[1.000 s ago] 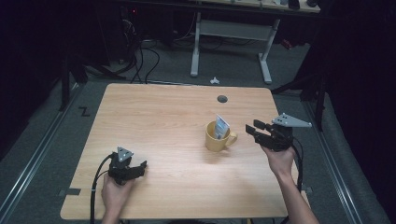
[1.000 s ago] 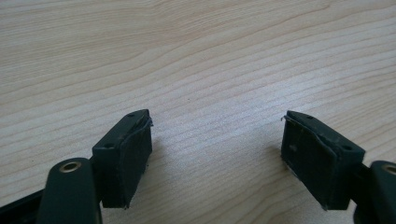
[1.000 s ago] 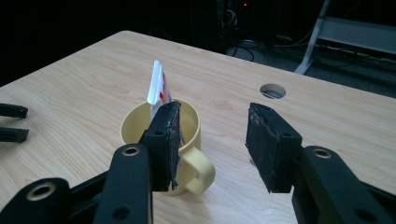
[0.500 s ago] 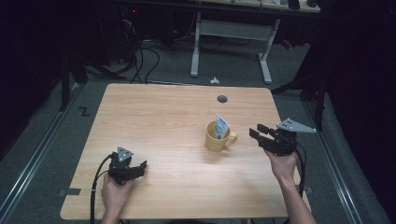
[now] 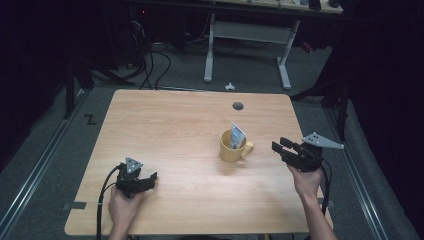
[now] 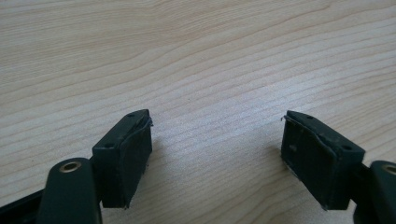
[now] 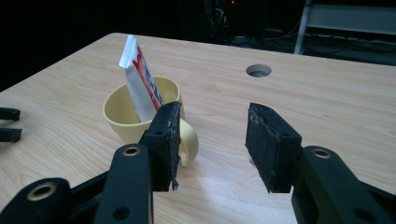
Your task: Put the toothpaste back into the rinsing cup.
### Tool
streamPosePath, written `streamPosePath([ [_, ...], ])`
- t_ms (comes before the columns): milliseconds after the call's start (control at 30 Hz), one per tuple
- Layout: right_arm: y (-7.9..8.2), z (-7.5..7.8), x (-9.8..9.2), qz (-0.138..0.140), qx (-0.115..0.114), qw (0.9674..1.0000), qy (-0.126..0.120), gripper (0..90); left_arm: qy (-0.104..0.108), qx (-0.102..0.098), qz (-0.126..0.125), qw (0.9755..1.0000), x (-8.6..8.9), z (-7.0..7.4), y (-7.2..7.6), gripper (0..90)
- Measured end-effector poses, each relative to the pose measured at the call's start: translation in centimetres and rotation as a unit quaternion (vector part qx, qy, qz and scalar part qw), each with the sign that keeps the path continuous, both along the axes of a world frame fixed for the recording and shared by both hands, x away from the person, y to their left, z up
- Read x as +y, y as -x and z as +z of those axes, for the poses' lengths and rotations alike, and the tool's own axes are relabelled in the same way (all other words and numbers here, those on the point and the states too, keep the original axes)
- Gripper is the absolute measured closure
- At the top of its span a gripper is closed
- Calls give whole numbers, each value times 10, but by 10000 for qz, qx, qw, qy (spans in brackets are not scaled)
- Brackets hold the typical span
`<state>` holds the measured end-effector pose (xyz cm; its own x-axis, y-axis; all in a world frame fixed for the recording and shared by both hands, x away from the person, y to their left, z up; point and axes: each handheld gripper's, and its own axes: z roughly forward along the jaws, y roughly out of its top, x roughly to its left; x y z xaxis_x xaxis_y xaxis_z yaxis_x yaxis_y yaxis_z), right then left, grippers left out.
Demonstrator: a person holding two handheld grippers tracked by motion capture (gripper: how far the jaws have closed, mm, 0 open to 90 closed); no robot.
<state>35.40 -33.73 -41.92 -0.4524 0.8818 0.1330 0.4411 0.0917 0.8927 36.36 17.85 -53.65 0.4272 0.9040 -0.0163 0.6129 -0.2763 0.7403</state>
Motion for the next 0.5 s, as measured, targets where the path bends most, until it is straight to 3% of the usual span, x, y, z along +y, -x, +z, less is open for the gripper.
streamPosePath([
  [500, 6, -15, -6, -107, 114, 9999, -12, 552, -2, 0, 0, 10000, 0, 0, 0, 247],
])
